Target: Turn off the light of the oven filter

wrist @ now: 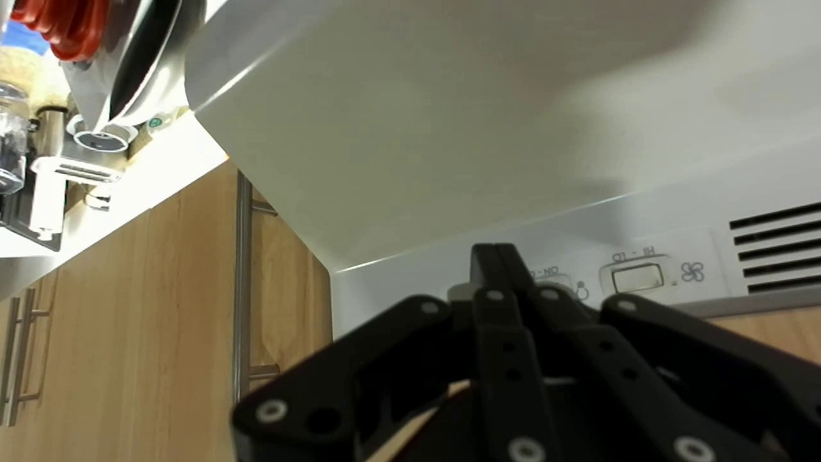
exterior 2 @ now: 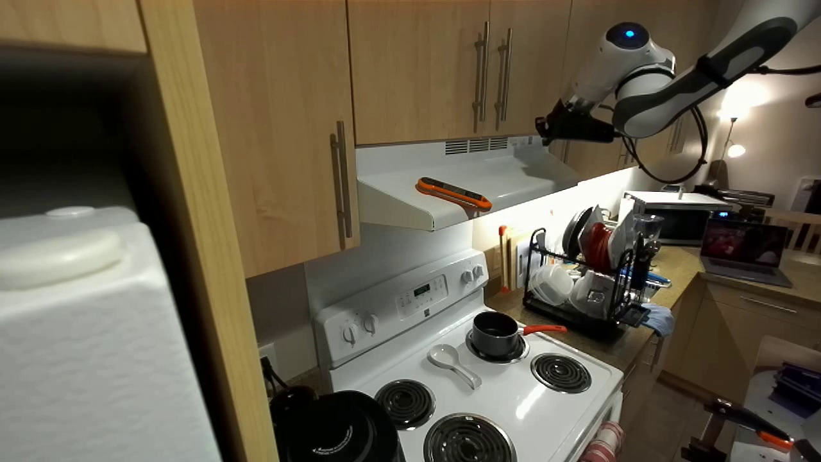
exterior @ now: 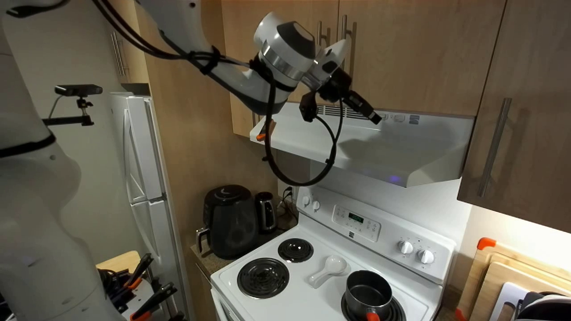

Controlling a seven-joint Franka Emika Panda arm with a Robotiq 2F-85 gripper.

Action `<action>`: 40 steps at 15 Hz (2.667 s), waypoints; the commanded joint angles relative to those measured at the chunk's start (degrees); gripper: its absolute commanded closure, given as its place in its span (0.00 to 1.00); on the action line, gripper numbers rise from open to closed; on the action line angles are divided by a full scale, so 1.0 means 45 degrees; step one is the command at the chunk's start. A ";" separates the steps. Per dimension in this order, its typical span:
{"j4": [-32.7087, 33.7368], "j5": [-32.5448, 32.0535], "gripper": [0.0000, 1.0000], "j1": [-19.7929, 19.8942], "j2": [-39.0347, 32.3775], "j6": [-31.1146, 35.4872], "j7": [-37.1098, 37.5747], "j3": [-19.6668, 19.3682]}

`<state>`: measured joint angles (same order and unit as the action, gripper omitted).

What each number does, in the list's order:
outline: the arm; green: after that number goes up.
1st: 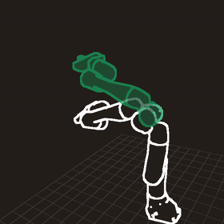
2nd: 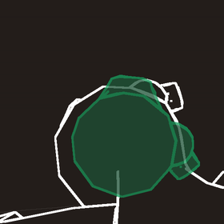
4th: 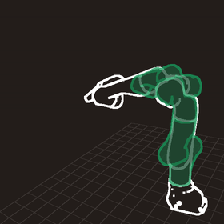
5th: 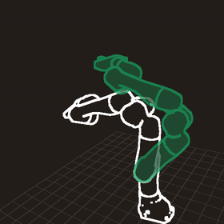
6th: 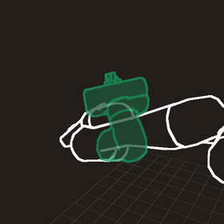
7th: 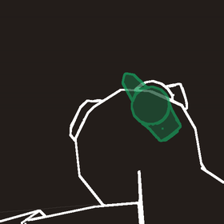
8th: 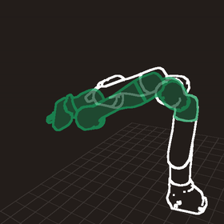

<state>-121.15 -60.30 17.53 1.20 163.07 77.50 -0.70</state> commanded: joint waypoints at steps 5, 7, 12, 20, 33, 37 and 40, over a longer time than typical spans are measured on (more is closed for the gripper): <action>0.1168 0.0741 1.00 -0.0050 -0.1218 0.1022 -0.0073 0.0029; 0.1311 0.0587 1.00 -0.0089 -0.1368 0.1473 -0.0079 0.0037; 0.1404 0.0457 1.00 -0.0098 -0.1561 0.2309 -0.0104 0.0060; 0.1159 0.0752 1.00 0.0061 -0.1438 0.2354 -0.0275 -0.0057; -0.0001 0.5878 1.00 0.0787 -0.1816 0.4314 -0.3177 0.1115; -0.0356 1.0256 1.00 -0.1036 -0.1670 0.3945 -0.6691 -0.0123; -0.0391 1.1851 1.00 -0.0114 -0.1392 0.3428 -0.7992 0.0858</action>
<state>-121.78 -12.00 12.98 -6.97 180.36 46.79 -0.74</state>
